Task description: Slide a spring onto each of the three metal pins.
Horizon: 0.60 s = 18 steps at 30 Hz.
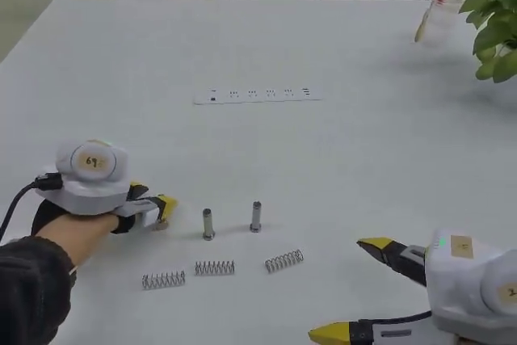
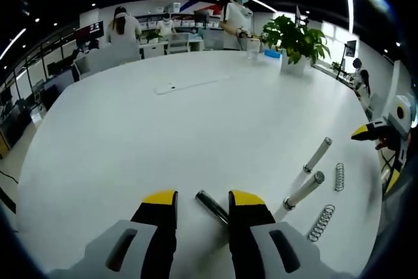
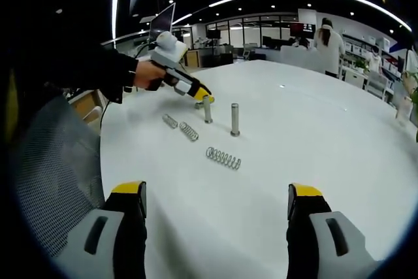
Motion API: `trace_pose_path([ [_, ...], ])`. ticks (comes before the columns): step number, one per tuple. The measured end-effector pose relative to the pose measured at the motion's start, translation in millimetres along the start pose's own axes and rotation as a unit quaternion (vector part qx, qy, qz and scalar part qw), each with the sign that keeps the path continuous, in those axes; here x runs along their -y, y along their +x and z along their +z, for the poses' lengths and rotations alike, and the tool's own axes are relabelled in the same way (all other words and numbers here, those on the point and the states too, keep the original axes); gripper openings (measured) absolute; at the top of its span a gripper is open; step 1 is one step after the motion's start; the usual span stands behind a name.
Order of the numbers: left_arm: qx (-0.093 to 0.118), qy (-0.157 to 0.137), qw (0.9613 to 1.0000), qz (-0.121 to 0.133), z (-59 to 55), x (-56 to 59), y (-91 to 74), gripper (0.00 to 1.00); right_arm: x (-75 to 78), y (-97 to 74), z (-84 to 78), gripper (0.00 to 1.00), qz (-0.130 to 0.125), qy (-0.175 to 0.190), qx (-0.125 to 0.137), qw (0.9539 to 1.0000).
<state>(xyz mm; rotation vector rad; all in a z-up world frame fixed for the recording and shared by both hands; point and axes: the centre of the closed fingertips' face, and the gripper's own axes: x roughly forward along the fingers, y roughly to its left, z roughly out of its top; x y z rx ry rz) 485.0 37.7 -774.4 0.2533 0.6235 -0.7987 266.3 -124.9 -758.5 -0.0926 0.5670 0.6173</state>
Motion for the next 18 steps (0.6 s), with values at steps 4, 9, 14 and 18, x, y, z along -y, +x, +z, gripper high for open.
trace_pose_path([
  [4,-0.005,0.005,1.0000,-0.001,-1.1,1.2,0.9,0.19,0.6,-0.2,-0.5,0.88,0.000,0.002,0.000,1.0000],
  [9,-0.010,0.006,0.9999,-0.003,-2.9,2.8,2.2,0.14,0.7,-0.4,-0.1,0.88,0.000,0.003,0.001,1.0000],
  [14,-0.015,0.013,0.9998,-0.004,-4.4,2.8,2.6,0.10,1.1,-0.4,1.4,0.88,0.000,0.007,0.006,1.0000],
  [18,-0.016,0.019,0.9997,-0.004,-3.5,1.4,3.1,0.07,1.9,-0.2,0.3,0.88,0.000,0.008,0.005,1.0000],
])
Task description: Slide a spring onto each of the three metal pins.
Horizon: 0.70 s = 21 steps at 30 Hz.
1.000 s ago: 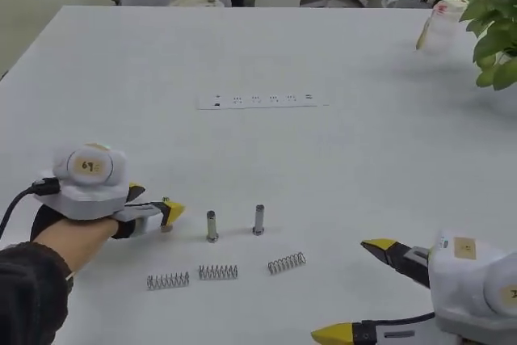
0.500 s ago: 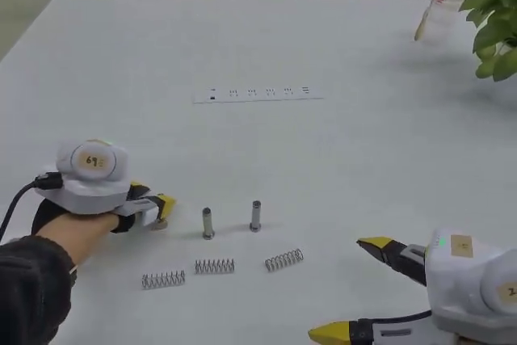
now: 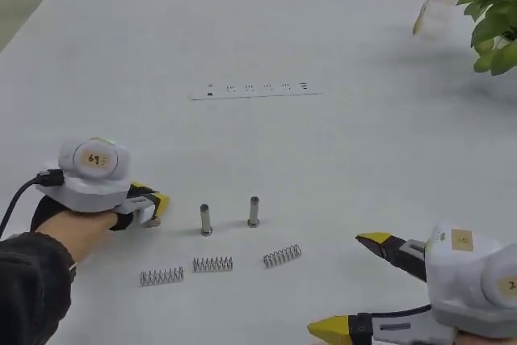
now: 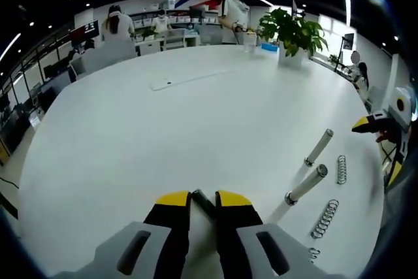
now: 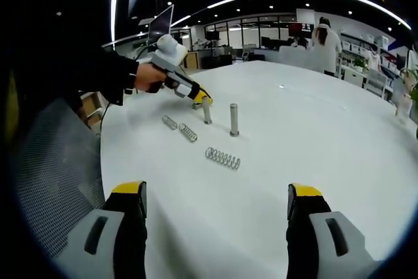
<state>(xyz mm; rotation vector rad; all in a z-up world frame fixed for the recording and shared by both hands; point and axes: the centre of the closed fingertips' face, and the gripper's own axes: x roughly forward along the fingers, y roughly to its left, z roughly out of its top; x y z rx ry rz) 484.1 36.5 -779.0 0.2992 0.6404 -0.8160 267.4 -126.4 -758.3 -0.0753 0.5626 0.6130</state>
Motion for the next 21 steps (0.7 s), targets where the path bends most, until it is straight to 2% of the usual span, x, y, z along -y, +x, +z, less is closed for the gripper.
trace_pose_path([
  [11,-0.015,0.016,0.9997,0.009,-4.2,-2.0,2.0,0.06,0.2,0.3,0.0,0.88,0.001,0.004,0.003,1.0000],
  [21,-0.020,0.017,0.9996,0.008,-3.1,0.4,4.3,0.03,1.3,-0.8,-0.4,0.87,-0.001,0.004,0.005,1.0000],
])
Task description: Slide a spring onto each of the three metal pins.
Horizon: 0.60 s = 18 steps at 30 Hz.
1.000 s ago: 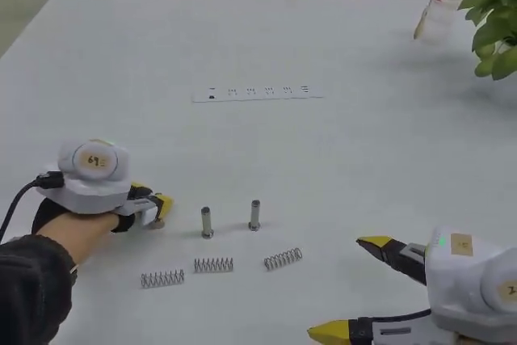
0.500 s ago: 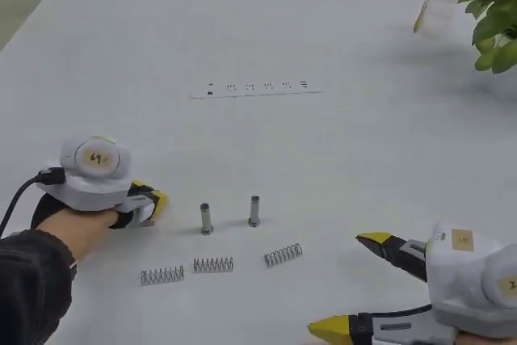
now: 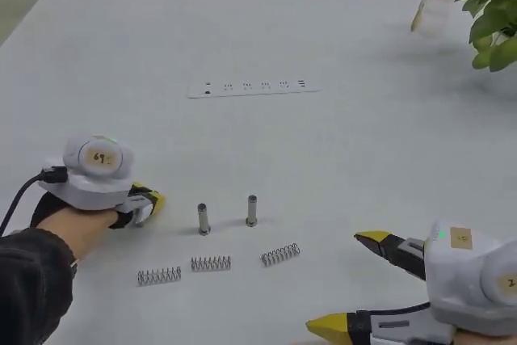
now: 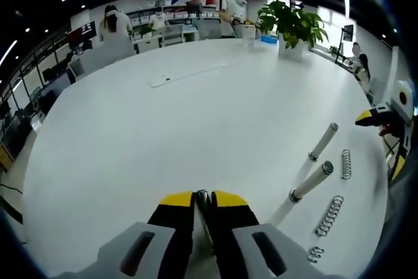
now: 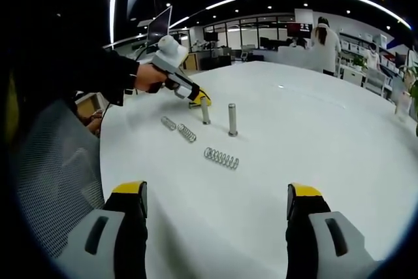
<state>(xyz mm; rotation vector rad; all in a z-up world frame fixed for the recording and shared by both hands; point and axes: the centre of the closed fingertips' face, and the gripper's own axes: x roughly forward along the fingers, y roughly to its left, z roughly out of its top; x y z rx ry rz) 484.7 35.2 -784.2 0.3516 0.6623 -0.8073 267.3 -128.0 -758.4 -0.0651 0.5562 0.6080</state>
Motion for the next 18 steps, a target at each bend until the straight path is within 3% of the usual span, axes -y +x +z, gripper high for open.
trace_pose_path([
  [10,-0.002,-0.006,1.0000,-0.004,0.9,-0.5,-5.6,0.00,-0.5,0.5,1.3,0.87,0.001,-0.001,0.002,1.0000],
  [18,0.008,-0.013,0.9999,-0.006,7.2,1.3,-16.3,0.00,-1.4,0.2,2.6,0.86,0.003,-0.004,0.005,1.0000],
])
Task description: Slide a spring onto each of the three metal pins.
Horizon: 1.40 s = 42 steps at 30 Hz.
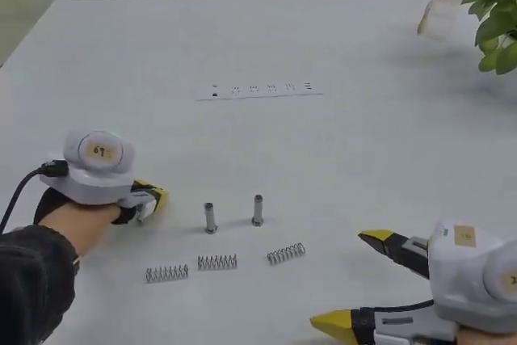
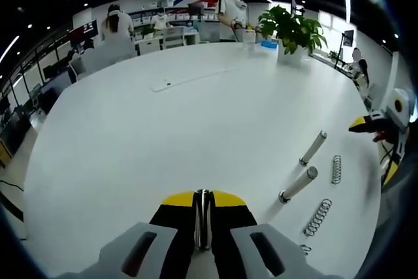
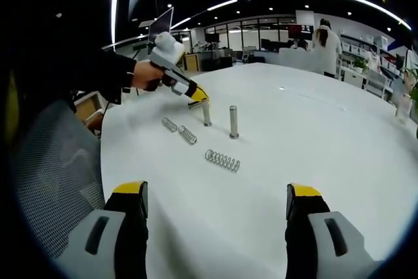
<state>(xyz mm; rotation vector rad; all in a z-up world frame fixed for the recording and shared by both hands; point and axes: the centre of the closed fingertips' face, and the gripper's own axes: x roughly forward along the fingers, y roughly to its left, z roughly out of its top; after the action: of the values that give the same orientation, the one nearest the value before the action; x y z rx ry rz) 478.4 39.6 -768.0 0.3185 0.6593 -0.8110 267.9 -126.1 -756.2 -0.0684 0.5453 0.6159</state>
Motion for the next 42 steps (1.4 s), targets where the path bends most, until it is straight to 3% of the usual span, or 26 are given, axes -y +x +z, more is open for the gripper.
trace_pose_path([
  [27,0.032,-0.016,0.9993,-0.007,-2.1,15.1,-43.7,0.00,-9.4,-3.6,12.6,0.86,0.002,-0.027,0.007,0.9996],
  [42,0.040,-0.014,0.9990,-0.014,-8.6,24.9,-54.5,0.00,-11.4,-4.1,19.9,0.86,0.002,-0.039,0.010,0.9992],
])
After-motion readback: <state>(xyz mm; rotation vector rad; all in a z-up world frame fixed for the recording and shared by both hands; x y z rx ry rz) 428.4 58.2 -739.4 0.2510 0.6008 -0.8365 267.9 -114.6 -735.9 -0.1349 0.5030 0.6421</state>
